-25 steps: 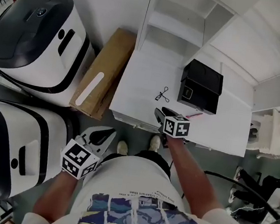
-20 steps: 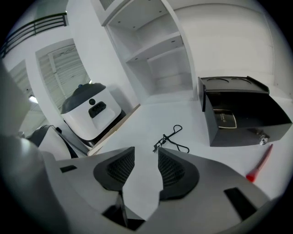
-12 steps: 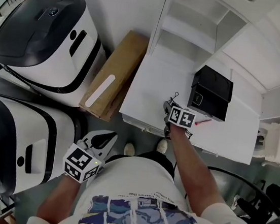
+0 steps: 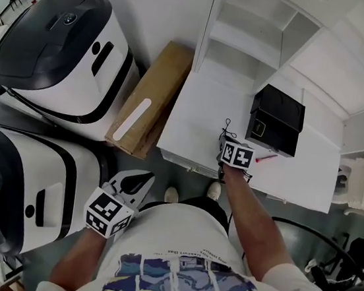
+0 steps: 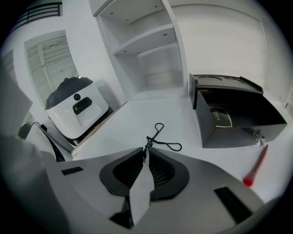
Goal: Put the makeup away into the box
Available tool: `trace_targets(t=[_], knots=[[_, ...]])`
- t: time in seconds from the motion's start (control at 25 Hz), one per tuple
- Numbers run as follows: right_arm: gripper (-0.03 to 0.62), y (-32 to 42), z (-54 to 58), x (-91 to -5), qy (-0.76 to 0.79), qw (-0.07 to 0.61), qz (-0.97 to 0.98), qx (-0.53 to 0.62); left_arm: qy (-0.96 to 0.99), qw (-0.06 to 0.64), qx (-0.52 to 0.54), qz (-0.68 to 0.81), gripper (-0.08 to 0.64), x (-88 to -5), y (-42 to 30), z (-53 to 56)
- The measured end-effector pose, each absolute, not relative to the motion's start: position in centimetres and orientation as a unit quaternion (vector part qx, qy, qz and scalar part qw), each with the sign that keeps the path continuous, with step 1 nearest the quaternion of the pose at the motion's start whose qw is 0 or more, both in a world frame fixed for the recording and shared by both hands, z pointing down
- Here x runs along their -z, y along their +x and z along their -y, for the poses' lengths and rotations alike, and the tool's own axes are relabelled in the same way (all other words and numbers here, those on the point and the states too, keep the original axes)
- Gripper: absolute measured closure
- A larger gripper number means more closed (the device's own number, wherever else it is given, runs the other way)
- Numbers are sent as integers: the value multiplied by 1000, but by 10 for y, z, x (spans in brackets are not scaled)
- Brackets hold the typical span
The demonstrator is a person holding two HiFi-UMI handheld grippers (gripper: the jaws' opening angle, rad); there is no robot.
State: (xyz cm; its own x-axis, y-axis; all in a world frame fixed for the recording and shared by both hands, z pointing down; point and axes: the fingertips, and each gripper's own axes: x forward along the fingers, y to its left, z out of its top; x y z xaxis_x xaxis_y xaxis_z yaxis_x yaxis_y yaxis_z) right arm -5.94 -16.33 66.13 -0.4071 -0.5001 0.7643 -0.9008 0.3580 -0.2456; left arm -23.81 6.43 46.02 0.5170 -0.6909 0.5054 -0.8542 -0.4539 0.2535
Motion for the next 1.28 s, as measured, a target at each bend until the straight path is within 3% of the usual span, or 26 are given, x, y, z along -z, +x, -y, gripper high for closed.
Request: trace_targets(t=[0.56,0.92,1.28], knots=[[561,-36,126,-633,403,337,813,-252,866,232,-166,411,546,-457,-196,-52],[563,-22,84,-594,369,317,836,-253,883,227,-168,376,546,-457,-169,-46],[563,31,78,-557,387,327,839,-198,899,215,-173,339,546,-455,-132,-29]])
